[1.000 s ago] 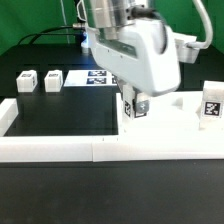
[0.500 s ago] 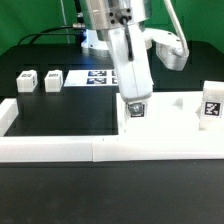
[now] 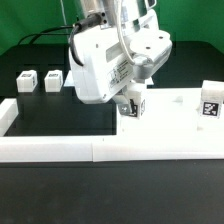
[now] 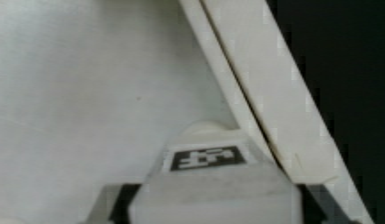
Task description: Assemble square table
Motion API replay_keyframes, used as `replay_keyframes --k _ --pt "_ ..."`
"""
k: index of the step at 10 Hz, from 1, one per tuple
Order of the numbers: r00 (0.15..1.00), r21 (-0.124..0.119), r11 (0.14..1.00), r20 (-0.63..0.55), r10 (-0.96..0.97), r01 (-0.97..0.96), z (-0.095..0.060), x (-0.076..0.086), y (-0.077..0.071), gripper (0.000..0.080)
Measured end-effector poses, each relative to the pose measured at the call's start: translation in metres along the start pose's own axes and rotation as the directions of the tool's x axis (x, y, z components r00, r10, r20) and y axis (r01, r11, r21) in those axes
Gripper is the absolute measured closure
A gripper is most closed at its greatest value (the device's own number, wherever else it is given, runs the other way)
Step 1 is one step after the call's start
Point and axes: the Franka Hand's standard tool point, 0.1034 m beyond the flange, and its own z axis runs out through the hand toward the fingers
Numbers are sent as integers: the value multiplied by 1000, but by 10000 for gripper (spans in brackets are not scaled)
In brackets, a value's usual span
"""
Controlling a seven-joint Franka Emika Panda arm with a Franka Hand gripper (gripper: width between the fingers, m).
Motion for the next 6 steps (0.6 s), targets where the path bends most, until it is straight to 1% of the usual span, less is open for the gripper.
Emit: replay_keyframes --k 1,2,3,4,5,6 --pt "1000 7 1000 -10 7 -7 0 0 0 499" --pt "1000 6 1000 -12 -1 1 0 0 0 495" --pt "1000 5 1000 -12 -2 2 1 0 1 336" --pt "1000 4 1000 -12 -4 4 2 0 1 336" --pt "1000 4 1000 -13 -7 7 2 0 1 197" --pt "1000 5 1000 -10 -24 24 0 -3 2 197"
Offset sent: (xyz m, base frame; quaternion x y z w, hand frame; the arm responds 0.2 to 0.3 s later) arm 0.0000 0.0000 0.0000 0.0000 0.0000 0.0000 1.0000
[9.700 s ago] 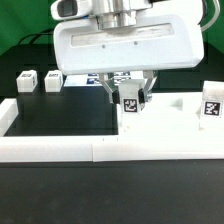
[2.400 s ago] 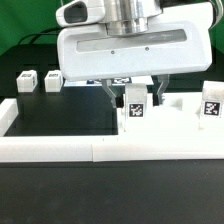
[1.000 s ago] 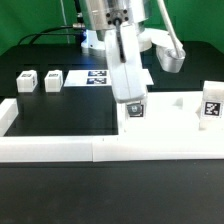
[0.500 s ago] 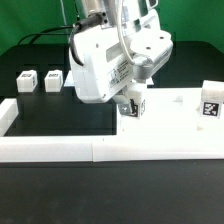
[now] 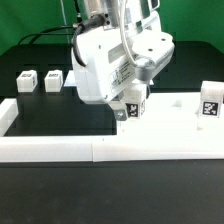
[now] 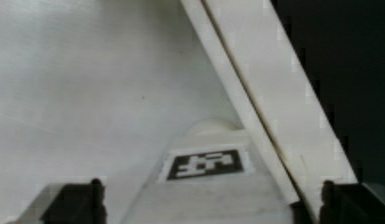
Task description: Assemble square table
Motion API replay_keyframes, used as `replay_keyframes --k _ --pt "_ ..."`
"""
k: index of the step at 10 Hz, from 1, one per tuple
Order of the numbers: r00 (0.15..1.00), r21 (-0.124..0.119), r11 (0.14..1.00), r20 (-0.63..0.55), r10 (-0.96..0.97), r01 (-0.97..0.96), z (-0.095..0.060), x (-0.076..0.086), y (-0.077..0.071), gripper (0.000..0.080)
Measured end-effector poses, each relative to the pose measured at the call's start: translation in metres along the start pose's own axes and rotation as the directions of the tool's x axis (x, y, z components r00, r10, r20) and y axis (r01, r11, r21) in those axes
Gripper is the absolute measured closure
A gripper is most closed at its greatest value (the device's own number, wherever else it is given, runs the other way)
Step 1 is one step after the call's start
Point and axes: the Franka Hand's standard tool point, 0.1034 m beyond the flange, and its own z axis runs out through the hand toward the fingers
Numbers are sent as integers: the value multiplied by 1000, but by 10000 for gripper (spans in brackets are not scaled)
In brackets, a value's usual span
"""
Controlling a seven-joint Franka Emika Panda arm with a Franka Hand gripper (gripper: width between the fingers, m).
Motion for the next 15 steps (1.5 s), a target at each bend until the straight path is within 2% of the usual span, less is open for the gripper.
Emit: replay_keyframes --k 1,3,4,6,13,14,15 --pt "999 7 999 9 -33 33 -9 -7 3 157" --pt "996 18 997 33 -79 79 -33 -17 10 151" --pt "995 9 996 41 -94 94 -40 -20 13 151" --pt "995 6 996 38 -91 91 -35 -18 13 150" --pt "988 9 988 37 -152 152 -35 -18 13 150" --pt "945 58 944 23 -326 325 -38 -17 9 150" --pt "864 68 862 7 -504 503 -41 -15 13 150"
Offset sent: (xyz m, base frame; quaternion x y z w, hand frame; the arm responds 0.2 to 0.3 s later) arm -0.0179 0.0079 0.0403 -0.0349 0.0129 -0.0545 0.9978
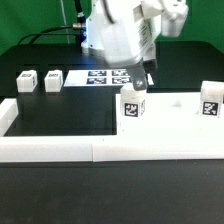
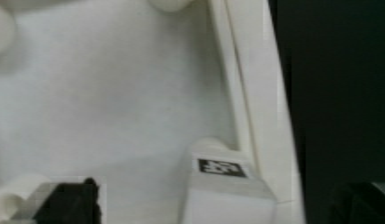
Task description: Assemble square table
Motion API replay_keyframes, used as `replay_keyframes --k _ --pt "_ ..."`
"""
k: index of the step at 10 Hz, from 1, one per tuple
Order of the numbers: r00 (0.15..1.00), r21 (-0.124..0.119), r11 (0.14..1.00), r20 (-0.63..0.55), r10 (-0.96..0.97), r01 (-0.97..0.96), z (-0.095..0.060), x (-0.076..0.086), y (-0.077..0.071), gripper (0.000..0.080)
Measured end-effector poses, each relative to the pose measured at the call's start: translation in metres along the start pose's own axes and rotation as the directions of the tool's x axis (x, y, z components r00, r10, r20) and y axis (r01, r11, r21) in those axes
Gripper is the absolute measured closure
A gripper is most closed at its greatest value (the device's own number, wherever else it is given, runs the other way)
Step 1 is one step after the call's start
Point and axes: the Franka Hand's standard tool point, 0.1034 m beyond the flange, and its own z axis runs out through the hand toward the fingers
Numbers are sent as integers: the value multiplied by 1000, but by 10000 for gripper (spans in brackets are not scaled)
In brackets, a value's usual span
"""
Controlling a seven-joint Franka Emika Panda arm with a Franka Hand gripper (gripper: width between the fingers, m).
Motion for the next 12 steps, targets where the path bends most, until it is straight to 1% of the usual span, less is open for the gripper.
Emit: replay_keyframes --k 1,2,4,5,6,7,8,9,10,11,12 --pt "984 -2 984 3 -177 177 -1 -2 3 150" --pt "956 -2 956 7 -292 292 0 -6 4 150" --pt "918 -3 918 7 -396 396 0 -5 4 150" --pt "882 -3 882 7 -472 472 0 -4 4 150" --pt "820 -4 820 4 -573 573 2 -4 5 150" --pt "725 -11 725 3 -688 688 7 -3 12 150" --pt "641 -23 641 9 -767 767 14 -5 22 150" --pt "495 -38 494 11 -869 868 19 -3 30 150" --pt "321 -58 320 12 -947 946 22 1 35 150" --pt "161 -69 159 31 -986 985 25 6 40 150" --pt "122 -73 119 35 -992 990 24 7 40 150"
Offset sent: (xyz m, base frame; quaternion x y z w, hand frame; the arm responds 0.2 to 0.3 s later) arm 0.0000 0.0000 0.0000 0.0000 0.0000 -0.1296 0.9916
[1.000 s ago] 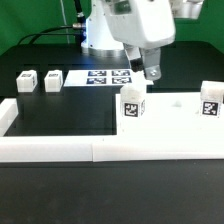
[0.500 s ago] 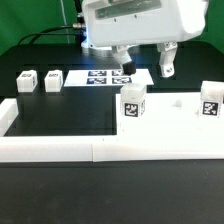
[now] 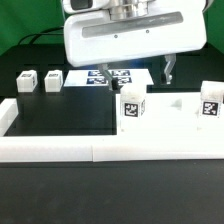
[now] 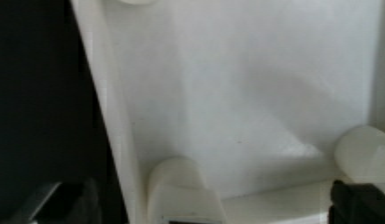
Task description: Assemble square table
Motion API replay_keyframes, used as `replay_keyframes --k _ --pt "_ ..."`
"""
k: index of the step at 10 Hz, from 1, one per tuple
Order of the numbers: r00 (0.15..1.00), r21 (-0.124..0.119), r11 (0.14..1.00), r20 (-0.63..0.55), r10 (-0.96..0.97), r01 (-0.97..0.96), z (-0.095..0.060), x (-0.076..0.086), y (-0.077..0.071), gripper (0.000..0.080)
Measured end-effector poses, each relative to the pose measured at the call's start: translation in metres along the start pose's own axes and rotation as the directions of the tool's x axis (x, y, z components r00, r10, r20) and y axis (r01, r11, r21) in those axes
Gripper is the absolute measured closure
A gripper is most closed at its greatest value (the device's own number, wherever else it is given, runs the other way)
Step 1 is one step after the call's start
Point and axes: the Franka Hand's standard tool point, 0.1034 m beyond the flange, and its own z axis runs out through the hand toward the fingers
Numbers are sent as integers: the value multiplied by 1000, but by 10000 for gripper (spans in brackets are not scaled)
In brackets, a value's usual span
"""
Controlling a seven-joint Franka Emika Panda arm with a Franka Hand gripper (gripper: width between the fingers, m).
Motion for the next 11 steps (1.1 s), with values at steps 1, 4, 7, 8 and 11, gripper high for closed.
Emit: replay_keyframes --k 1,4,7,8,11 --pt "998 -5 998 2 -57 57 0 0 1 150" --pt "998 -8 998 9 -58 58 3 -2 3 150" --pt "999 -72 997 33 -40 42 52 -19 37 150" --pt "999 -88 995 11 -42 43 57 -18 41 150" --pt "999 -89 995 12 -43 43 59 -19 41 170"
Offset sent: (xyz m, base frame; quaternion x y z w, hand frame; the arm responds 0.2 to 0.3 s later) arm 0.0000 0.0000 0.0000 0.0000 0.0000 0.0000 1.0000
